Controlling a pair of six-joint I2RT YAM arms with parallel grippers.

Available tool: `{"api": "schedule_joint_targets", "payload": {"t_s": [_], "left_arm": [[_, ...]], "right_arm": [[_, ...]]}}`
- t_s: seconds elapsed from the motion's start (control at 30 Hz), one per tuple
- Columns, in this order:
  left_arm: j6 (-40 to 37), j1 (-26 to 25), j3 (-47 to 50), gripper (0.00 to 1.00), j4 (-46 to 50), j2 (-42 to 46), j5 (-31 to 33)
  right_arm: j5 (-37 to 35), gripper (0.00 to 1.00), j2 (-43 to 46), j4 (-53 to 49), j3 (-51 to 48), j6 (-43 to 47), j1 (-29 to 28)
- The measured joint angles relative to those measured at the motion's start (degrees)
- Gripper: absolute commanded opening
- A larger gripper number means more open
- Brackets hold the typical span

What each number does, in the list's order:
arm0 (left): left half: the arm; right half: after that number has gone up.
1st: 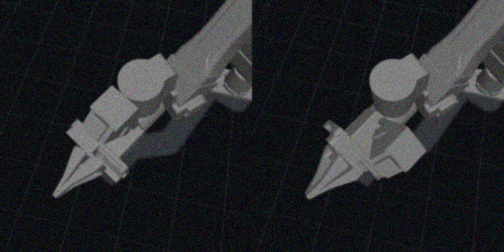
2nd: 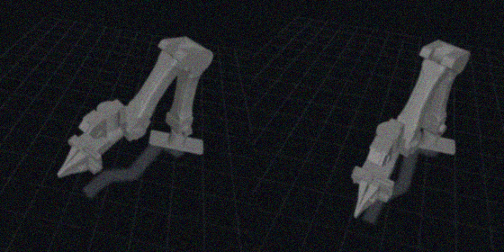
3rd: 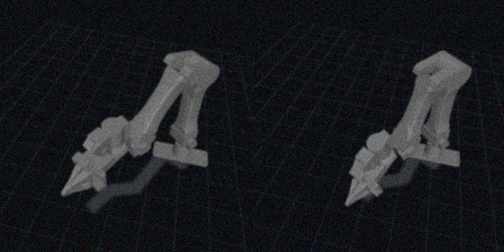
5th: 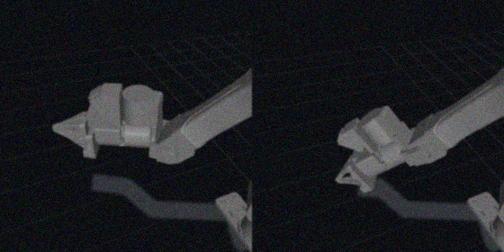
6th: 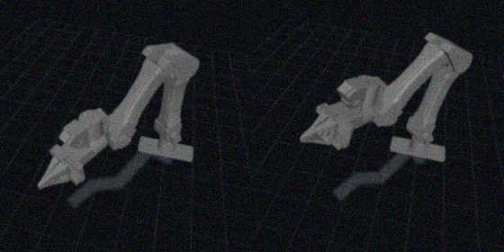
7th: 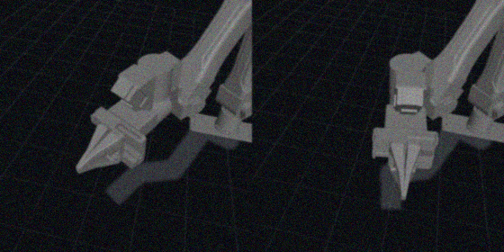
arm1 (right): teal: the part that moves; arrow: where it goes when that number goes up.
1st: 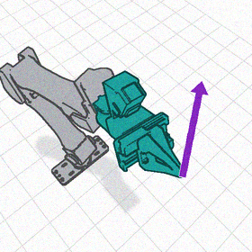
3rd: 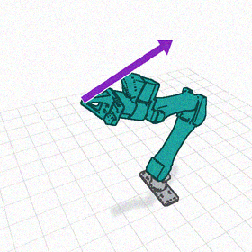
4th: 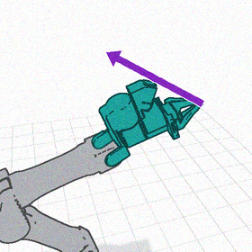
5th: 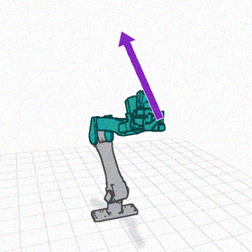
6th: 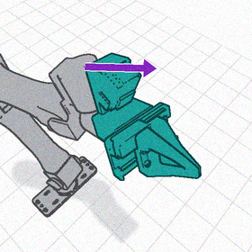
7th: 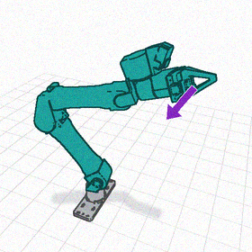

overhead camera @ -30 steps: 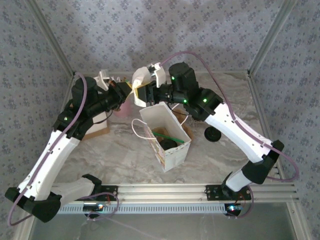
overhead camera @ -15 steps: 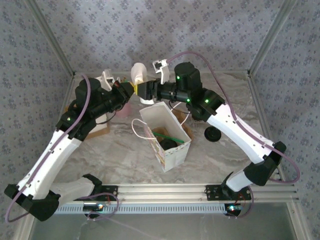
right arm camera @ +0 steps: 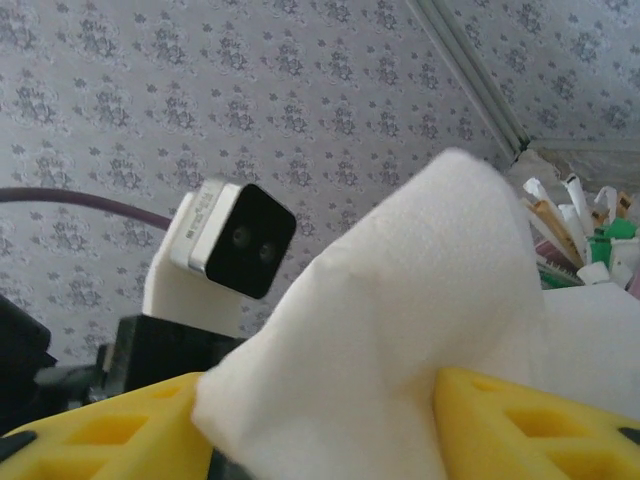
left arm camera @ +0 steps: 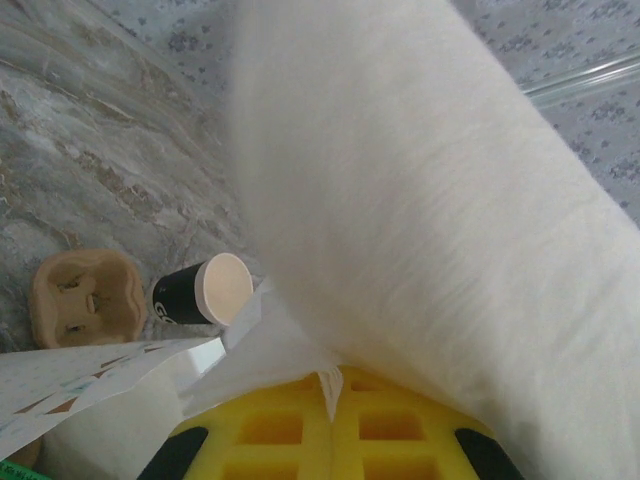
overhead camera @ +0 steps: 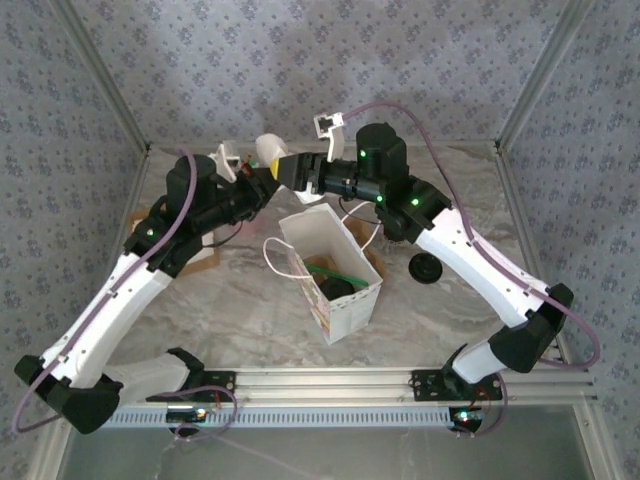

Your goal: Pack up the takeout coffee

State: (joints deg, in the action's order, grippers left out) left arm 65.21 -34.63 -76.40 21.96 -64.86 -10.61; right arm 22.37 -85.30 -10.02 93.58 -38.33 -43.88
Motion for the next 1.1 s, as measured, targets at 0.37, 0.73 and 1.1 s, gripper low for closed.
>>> {"api": "schedule_joint_targets", "payload": {"t_s": [0.37, 0.73, 1.1], "left_arm": [[-0.52, -1.16, -0.07, 0.3, 0.15, -1.51, 1.05], [-2.71, -1.18, -0.04, 0.72, 3.63, 1.81, 3.19], [-6.75, -1.16, 1.66, 0.95, 10.16, 14.49, 10.16]], "right_arm": [[-0.28, 0.0, -0.61, 0.0, -0.02, -1.7, 0.92], [-1.99, 0.0, 2.97, -1.86, -2.12, 1.03, 1.9], [-3.06, 0.0, 10.36, -12.37, -5.38, 6.97, 1.88]]}}
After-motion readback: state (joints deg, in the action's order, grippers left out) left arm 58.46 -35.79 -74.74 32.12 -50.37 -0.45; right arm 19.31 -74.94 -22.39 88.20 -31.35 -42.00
